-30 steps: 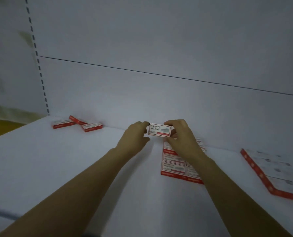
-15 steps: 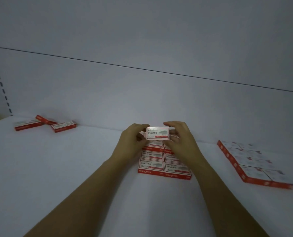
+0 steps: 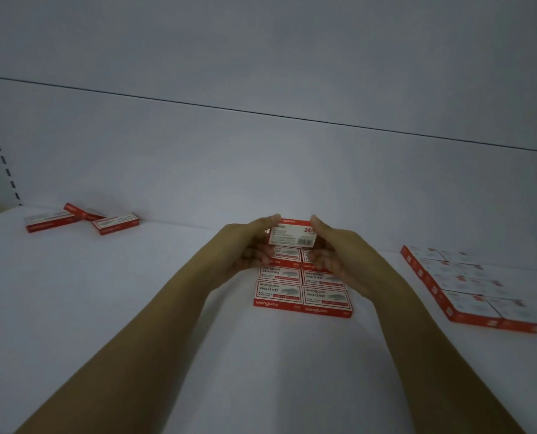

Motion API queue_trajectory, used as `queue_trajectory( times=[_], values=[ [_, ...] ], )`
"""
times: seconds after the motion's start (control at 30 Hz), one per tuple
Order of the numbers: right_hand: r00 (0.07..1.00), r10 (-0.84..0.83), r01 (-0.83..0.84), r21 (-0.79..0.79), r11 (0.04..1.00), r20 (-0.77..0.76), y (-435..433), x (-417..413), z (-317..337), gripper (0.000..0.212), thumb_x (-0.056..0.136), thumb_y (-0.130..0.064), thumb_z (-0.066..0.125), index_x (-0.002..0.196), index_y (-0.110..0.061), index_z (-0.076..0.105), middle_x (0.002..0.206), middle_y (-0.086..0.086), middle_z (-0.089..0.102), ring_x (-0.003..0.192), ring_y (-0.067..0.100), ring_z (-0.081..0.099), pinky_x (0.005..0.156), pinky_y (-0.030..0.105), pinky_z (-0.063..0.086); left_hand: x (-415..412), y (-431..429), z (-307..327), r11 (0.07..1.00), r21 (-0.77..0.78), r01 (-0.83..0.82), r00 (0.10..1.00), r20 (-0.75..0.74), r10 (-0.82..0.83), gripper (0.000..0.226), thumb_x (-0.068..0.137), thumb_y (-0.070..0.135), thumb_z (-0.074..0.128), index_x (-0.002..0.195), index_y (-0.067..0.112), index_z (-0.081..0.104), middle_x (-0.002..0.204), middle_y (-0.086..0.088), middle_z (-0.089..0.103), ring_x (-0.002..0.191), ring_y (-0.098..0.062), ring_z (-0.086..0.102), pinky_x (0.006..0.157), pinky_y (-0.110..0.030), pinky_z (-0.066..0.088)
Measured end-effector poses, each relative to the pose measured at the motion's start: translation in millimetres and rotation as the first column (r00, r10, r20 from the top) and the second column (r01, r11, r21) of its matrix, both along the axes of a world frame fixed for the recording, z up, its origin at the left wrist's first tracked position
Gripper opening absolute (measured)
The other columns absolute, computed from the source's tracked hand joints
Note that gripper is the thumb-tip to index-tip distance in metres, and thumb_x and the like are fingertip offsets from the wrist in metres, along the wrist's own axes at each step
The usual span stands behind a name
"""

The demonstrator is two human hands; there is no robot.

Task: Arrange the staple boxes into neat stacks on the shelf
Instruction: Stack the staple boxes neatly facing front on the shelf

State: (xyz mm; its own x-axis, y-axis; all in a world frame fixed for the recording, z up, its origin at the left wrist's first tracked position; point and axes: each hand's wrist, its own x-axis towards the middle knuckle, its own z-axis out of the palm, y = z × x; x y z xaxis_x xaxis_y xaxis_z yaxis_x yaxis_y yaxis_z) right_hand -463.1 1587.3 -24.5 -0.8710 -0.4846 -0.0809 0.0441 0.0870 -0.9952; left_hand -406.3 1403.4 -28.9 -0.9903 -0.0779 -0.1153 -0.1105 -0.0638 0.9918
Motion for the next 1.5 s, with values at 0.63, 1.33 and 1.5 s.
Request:
queue_trajectory(
  times=[0.63,1.33,1.5],
  values=[
    [0.964,0.011,-0.039,-0.101,0.994,-0.264,0.2,15.4,15.6,0.049,0.075,-0.025,0.069,0.123,-0.022,0.058,0.116,0.001,0.066,0.101,0.023,0.067,0.086,0.038,0.054,-1.6,-2.1,-4.8,0.992,0.01,0.127,0.983,-0.138,-0.124,0.035,0.08,-0.004,0.065,0.115,0.002,0.062,0.106,-0.013,0.071,0.096,-0.026,0.069,0.082,-0.033,0.057],
    [0.864,0.023,0.057,0.144,0.988,-0.503,-1.0,23.4,19.7,0.037,0.081,-0.02,0.07,0.112,-0.033,0.057,0.1,-0.005,0.071,0.085,0.011,0.07,0.074,0.029,0.057,-3.4,-4.3,-12.6,0.978,-0.205,-0.039,0.97,-0.241,-0.012,0.036,0.074,0.004,0.074,0.107,0.014,0.064,0.106,0.0,0.068,0.09,-0.018,0.069,0.081,-0.03,0.057],
    [0.887,0.003,0.114,0.225,0.968,-0.461,8.8,14.3,11.3,0.034,0.081,-0.011,0.069,0.108,-0.029,0.055,0.106,-0.01,0.066,0.093,0.008,0.066,0.076,0.026,0.055,2.3,-0.7,-1.6,0.966,-0.245,-0.085,0.956,-0.293,0.01,0.035,0.075,0.007,0.075,0.104,0.016,0.06,0.104,0.004,0.07,0.079,-0.013,0.072,0.066,-0.015,0.056]
  ],
)
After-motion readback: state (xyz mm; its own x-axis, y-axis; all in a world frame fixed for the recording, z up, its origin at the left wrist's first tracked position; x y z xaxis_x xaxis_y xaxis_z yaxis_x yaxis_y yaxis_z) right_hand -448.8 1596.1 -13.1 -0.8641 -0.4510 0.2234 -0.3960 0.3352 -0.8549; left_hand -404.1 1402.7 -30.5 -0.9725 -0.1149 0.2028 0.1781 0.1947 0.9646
